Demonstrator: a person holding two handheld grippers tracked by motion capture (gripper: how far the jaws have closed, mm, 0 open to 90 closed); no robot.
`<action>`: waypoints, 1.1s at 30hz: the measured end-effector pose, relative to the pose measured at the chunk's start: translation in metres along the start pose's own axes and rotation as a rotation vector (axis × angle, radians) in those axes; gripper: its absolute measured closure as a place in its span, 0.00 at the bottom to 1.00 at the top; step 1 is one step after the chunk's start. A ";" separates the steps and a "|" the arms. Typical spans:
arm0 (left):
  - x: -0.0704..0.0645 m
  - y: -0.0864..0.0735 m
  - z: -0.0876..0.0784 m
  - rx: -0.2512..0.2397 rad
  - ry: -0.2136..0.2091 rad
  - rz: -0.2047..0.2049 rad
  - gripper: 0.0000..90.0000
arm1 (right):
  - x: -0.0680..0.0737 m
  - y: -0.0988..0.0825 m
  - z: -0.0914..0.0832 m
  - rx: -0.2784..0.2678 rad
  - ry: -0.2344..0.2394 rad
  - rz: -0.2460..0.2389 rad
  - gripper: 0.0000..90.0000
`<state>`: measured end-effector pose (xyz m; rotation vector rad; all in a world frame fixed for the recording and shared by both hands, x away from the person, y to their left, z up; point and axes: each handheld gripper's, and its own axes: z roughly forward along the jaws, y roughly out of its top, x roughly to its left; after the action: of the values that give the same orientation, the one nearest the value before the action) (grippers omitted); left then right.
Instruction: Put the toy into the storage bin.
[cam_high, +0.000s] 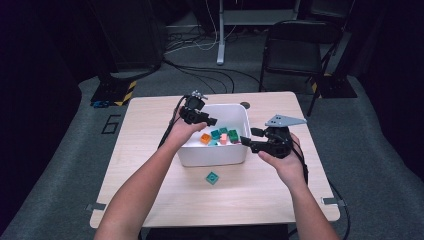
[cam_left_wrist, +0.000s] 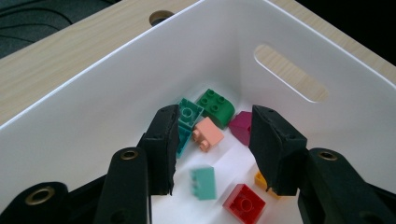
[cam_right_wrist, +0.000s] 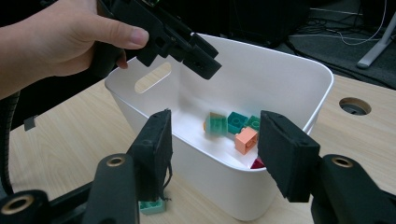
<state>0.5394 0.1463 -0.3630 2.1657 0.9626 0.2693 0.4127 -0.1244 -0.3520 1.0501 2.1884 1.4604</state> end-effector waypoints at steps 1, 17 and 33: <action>-0.002 -0.001 -0.004 -0.010 -0.002 0.007 0.58 | 0.000 0.000 0.000 0.000 0.000 0.000 0.49; -0.039 -0.042 -0.070 -0.103 -0.070 0.116 0.58 | 0.000 0.000 0.000 -0.001 -0.004 0.001 0.49; -0.049 -0.100 -0.083 -0.094 -0.106 0.113 0.58 | 0.003 0.000 0.002 0.000 -0.001 -0.005 0.49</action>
<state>0.4119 0.2009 -0.3697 2.1287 0.7548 0.2459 0.4119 -0.1216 -0.3528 1.0451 2.1882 1.4575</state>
